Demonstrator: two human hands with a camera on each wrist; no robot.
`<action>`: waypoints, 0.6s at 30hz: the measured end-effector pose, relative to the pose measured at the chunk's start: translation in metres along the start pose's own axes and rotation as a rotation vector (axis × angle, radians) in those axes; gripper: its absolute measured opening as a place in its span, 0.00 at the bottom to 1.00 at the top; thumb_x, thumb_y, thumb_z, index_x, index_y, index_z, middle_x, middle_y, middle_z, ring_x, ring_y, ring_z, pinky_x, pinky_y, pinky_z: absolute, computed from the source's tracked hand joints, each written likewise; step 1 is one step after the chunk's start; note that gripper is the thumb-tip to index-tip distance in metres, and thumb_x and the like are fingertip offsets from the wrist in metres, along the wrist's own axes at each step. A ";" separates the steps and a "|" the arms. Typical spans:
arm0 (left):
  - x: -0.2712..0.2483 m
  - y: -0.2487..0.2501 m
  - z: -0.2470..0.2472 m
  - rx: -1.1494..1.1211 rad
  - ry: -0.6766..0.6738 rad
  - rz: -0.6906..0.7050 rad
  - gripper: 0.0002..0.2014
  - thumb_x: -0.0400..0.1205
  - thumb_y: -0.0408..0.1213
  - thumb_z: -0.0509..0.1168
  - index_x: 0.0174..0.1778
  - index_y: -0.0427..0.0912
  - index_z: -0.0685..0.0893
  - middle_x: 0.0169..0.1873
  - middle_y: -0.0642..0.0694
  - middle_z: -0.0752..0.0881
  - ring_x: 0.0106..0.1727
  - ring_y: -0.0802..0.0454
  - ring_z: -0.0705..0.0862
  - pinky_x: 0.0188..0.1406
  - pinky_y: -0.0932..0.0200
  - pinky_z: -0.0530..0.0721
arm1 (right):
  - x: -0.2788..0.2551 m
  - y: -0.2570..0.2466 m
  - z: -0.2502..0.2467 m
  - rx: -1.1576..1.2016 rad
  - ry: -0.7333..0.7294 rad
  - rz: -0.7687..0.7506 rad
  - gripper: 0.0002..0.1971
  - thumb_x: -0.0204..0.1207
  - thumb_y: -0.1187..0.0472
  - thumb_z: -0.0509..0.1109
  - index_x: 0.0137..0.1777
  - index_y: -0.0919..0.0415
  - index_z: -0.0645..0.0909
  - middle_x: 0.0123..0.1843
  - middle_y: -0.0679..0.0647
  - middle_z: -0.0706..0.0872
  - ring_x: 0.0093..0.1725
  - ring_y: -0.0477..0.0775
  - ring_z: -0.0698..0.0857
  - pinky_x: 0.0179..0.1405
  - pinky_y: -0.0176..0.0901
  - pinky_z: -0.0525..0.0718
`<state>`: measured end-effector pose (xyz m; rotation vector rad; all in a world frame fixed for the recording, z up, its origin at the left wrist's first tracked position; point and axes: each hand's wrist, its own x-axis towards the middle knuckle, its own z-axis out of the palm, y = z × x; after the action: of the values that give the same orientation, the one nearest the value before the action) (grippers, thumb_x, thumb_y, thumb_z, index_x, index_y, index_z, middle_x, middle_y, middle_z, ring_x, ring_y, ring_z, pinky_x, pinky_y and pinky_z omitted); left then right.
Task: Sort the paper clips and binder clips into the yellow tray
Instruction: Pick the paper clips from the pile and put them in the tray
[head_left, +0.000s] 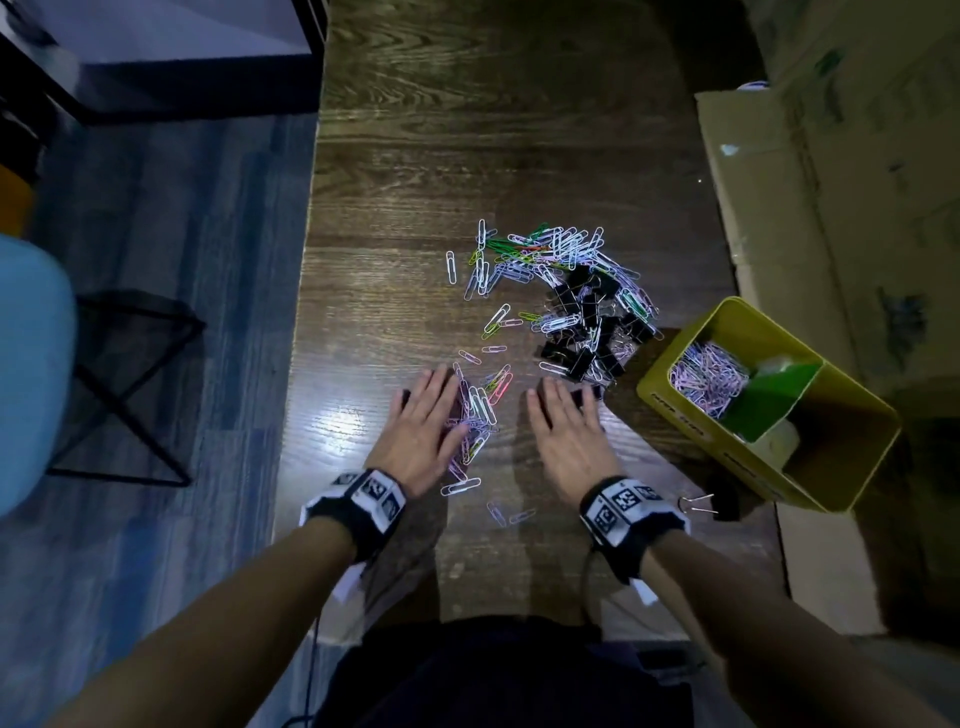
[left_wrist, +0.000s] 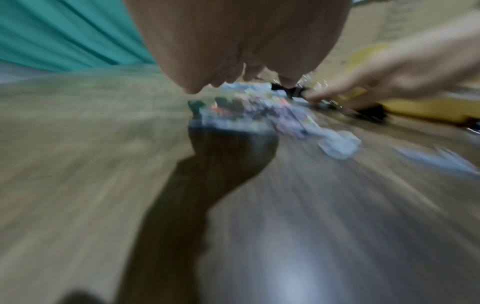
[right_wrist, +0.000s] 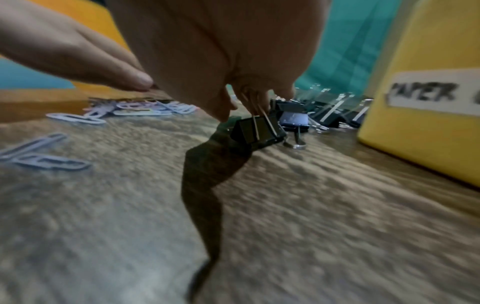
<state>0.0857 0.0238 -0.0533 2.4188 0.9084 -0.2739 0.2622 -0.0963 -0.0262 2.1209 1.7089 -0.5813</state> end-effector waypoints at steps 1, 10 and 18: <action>0.011 0.001 -0.006 -0.006 0.001 -0.006 0.31 0.84 0.57 0.42 0.81 0.51 0.43 0.79 0.54 0.37 0.79 0.57 0.34 0.78 0.48 0.37 | -0.002 0.005 0.001 -0.003 -0.015 0.010 0.38 0.75 0.73 0.50 0.82 0.66 0.35 0.84 0.68 0.40 0.84 0.65 0.42 0.73 0.64 0.28; 0.031 0.013 -0.001 0.279 -0.264 0.240 0.27 0.85 0.55 0.39 0.78 0.61 0.36 0.81 0.54 0.35 0.81 0.48 0.33 0.74 0.38 0.30 | -0.034 0.003 0.006 0.274 0.135 -0.366 0.18 0.77 0.40 0.63 0.44 0.55 0.83 0.51 0.53 0.87 0.53 0.57 0.85 0.53 0.48 0.81; -0.033 -0.002 0.011 0.146 -0.209 0.351 0.29 0.82 0.59 0.37 0.81 0.57 0.47 0.82 0.54 0.43 0.82 0.52 0.38 0.80 0.42 0.38 | -0.034 -0.022 0.013 0.370 -0.026 -0.281 0.20 0.77 0.41 0.66 0.61 0.54 0.76 0.67 0.51 0.76 0.62 0.54 0.79 0.60 0.48 0.80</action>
<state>0.0598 0.0008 -0.0508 2.5687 0.3752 -0.4622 0.2330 -0.1273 -0.0199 2.1019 2.0302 -1.0741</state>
